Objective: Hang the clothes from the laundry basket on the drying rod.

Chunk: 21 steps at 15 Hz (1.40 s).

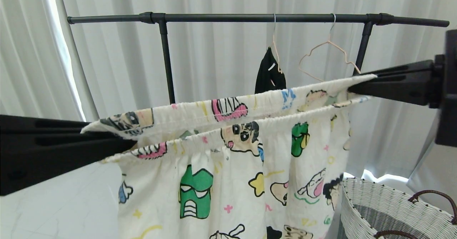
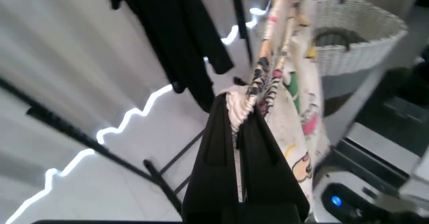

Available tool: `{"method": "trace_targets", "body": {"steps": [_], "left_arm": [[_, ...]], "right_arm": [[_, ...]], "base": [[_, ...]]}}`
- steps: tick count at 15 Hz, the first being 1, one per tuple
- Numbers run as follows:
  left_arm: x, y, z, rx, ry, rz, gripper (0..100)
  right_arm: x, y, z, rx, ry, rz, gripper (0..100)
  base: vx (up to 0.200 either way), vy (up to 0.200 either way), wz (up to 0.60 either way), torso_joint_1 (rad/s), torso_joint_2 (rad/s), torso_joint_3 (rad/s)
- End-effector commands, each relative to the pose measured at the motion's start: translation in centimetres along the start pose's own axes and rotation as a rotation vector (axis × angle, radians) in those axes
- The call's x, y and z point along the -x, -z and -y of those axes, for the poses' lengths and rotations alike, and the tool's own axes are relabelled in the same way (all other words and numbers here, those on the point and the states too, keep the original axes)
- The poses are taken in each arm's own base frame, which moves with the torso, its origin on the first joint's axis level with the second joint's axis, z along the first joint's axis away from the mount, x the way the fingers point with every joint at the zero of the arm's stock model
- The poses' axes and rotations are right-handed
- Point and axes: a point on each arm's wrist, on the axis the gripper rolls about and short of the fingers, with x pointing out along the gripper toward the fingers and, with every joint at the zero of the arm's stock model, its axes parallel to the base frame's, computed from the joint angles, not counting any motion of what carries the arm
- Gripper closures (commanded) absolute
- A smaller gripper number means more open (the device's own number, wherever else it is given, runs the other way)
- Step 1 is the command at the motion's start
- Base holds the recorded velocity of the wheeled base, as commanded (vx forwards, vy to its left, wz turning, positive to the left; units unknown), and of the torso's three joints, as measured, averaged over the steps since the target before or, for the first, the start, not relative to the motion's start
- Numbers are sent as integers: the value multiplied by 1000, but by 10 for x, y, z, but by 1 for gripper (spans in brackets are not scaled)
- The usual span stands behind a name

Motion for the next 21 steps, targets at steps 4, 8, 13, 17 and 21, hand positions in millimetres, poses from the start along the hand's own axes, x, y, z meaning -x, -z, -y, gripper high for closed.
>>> {"method": "trace_targets", "body": {"steps": [4, 8, 13, 17, 21], "left_arm": [[-37, -10, -13, -22, -159, -86, 100], [-60, -23, -16, -2, -300, -53, 100], [-60, -25, -16, 5, -302, -36, 100], [-59, -25, -16, 4, -302, -34, 100], [-59, -26, -16, 7, -302, -30, 100]], "right_arm": [[42, 2, 2, 40, 4, 33, 100], [42, 1, 0, 43, -7, 37, 100], [39, 3, -3, 49, -22, 29, 100], [38, 3, -3, 50, -24, 23, 100], [36, 10, -6, 55, -34, 1, 0]], "base": [[0, 0, 0, 0, 0, 0], [0, 0, 0, 0, 0, 0], [0, 0, 0, 0, 0, 0], [0, 0, 0, 0, 0, 0], [0, 0, 0, 0, 0, 0]]}}
